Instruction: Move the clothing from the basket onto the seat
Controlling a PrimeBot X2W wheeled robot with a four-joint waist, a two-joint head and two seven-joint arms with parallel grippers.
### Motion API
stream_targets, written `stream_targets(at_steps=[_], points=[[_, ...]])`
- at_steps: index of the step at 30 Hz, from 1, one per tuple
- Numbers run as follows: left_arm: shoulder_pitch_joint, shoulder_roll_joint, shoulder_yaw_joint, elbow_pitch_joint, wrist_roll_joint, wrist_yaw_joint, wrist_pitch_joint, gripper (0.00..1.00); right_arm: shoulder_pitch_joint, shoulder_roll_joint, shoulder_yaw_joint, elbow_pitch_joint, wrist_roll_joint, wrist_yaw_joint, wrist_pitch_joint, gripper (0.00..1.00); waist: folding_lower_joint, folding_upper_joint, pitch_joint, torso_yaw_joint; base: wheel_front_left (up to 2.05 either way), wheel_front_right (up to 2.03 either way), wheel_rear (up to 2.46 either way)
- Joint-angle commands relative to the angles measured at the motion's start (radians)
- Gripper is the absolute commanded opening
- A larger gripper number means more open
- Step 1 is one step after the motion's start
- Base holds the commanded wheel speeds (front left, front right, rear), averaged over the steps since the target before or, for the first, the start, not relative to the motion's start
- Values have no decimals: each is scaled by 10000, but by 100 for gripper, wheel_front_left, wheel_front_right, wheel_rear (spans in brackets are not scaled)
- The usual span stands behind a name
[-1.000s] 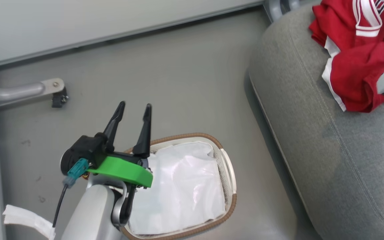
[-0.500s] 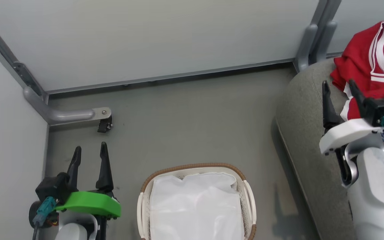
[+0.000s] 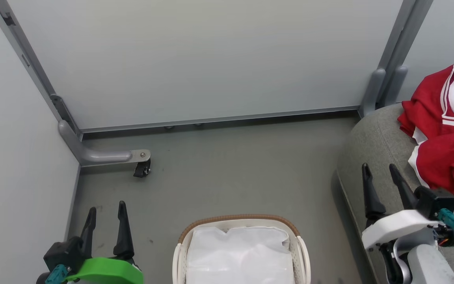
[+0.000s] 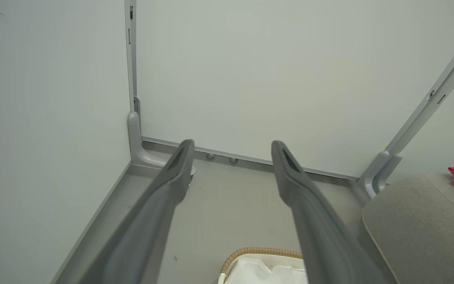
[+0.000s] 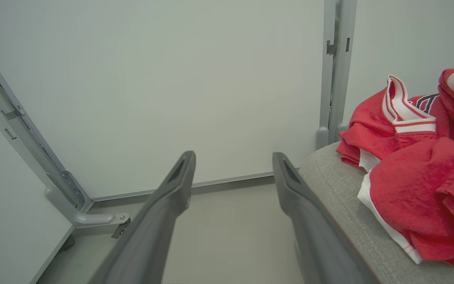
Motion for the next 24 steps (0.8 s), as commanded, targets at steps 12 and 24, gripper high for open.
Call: stream_targets(at_steps=[12, 24], points=[[237, 12, -228, 115, -98, 66, 8, 100, 857, -30, 536, -175, -526, -15, -4, 100, 1, 0, -130, -172, 0, 0, 0], [24, 12, -350, 330, -25, 66, 8, 100, 774, -29, 624, -80, -730, -15, -4, 100, 1, 0, -132, -40, 0, 0, 0]])
